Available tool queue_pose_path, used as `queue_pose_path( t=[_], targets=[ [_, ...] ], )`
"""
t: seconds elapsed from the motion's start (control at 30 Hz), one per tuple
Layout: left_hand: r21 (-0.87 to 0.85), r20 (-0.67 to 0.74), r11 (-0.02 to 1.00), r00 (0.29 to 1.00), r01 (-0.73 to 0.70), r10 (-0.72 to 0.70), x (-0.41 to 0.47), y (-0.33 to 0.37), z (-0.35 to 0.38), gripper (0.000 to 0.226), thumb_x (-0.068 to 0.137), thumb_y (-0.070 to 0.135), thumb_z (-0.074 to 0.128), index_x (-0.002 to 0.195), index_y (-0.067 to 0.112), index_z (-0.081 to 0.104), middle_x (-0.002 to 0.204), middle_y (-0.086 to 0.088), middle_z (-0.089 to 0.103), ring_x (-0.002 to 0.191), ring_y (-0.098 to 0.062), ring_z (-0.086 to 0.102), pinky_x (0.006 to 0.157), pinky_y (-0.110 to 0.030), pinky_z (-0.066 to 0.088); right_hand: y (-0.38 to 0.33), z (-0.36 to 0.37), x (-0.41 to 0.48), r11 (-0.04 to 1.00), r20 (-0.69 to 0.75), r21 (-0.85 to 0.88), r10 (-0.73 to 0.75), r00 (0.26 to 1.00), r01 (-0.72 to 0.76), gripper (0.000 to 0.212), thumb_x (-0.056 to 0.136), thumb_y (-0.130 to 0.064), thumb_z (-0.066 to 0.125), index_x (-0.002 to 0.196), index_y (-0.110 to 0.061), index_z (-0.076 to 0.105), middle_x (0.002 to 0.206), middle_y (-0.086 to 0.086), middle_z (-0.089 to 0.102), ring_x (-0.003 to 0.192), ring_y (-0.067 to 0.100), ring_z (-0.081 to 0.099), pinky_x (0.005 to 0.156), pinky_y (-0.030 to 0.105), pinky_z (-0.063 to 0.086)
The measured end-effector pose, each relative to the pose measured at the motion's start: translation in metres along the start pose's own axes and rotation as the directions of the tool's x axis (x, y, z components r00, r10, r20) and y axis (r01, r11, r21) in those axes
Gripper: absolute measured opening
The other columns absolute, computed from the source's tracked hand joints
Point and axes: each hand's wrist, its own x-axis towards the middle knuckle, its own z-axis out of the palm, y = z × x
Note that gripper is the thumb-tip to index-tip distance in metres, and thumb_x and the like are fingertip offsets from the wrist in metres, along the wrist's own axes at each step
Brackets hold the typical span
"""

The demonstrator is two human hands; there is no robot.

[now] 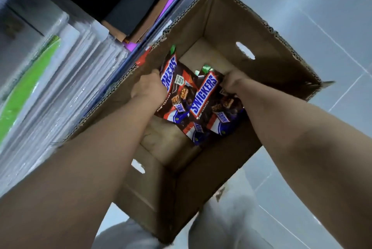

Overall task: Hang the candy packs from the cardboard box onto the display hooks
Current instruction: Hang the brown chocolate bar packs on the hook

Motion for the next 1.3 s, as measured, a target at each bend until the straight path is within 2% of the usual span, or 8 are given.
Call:
queue_pose_path(
  t=[0.23,0.47,0.6,0.73,0.93,1.07,1.23,1.3],
  targets=[
    [0.070,0.049,0.997,0.999,-0.022,0.019,-0.033,-0.015,-0.019,0.042,0.090,0.011,0.047,0.132,0.017,0.045,0.129,-0.020,0.053,0.118,-0.040,0.052,0.095,-0.042,0.044,0.008,-0.003,-0.040,0.999,0.011,-0.045,0.012,1.000,-0.012,0.043,0.091,-0.032,0.054,0.128,-0.010,0.050,0.129,0.012,0.055,0.120,0.028,0.052,0.096,0.032,0.040],
    [0.225,0.040,0.974,0.999,-0.024,0.015,0.005,-0.026,-0.003,0.040,0.092,0.013,0.045,0.132,0.013,0.042,0.134,-0.021,0.048,0.122,-0.040,0.049,0.097,-0.043,0.042,-0.011,0.009,0.004,0.999,-0.013,0.003,0.045,0.999,-0.045,0.102,0.071,-0.056,0.070,0.147,-0.014,0.016,0.153,0.012,0.020,0.140,0.036,0.023,0.112,0.053,0.026],
    [0.264,0.066,0.964,0.998,-0.030,0.013,0.017,-0.022,0.004,0.042,0.090,0.012,0.047,0.132,0.013,0.042,0.133,-0.020,0.049,0.120,-0.039,0.050,0.094,-0.043,0.044,-0.016,0.024,0.020,0.996,0.077,0.030,0.087,0.993,-0.090,0.132,0.014,-0.065,0.083,0.131,-0.021,0.043,0.134,0.010,0.052,0.124,0.034,0.048,0.103,0.052,0.038],
    [0.234,0.106,0.972,0.994,-0.021,-0.004,0.014,-0.020,-0.003,0.043,0.091,0.014,0.050,0.133,0.015,0.042,0.132,-0.019,0.050,0.119,-0.038,0.051,0.094,-0.045,0.045,-0.013,0.021,0.002,0.965,0.256,0.258,-0.019,0.967,-0.049,0.080,0.045,-0.046,0.089,0.115,-0.019,0.062,0.112,0.000,0.065,0.108,0.022,0.059,0.103,0.040,0.043],
    [0.215,0.118,0.959,0.980,-0.182,0.159,-0.037,-0.022,-0.040,0.040,0.090,0.007,0.044,0.130,0.010,0.042,0.128,-0.023,0.053,0.116,-0.040,0.053,0.093,-0.043,0.045,-0.017,-0.013,-0.073,0.887,0.042,0.461,-0.031,0.999,0.008,0.034,0.078,-0.045,0.069,0.098,-0.019,0.059,0.096,0.001,0.065,0.083,0.018,0.060,0.082,0.029,0.048],
    [0.221,0.101,0.938,0.963,-0.268,0.251,-0.094,-0.024,-0.082,0.048,0.091,0.003,0.042,0.137,0.011,0.033,0.122,-0.025,0.054,0.110,-0.042,0.055,0.084,-0.045,0.046,-0.027,-0.048,-0.144,0.917,-0.174,0.392,0.002,0.985,0.067,0.043,0.081,-0.048,0.058,0.112,-0.018,0.060,0.106,0.005,0.068,0.100,0.025,0.062,0.090,0.035,0.049],
    [0.198,0.016,0.945,0.965,-0.260,0.262,-0.161,-0.036,-0.141,0.036,0.098,0.018,0.036,0.132,0.009,0.036,0.115,-0.027,0.058,0.104,-0.045,0.055,0.076,-0.042,0.042,-0.042,-0.091,-0.240,0.897,-0.207,0.425,-0.036,0.978,0.123,0.048,0.082,-0.061,0.045,0.115,-0.028,0.060,0.099,-0.005,0.066,0.095,0.017,0.061,0.089,0.033,0.047],
    [0.237,-0.031,0.933,0.958,-0.269,0.284,-0.182,-0.040,-0.164,0.031,0.099,0.020,0.034,0.127,0.008,0.040,0.113,-0.026,0.059,0.102,-0.044,0.056,0.074,-0.040,0.041,-0.047,-0.104,-0.273,0.894,-0.216,0.425,-0.050,0.975,0.140,0.043,0.084,-0.059,0.040,0.102,-0.027,0.063,0.096,-0.003,0.070,0.093,0.019,0.064,0.090,0.035,0.050]
  ],
)
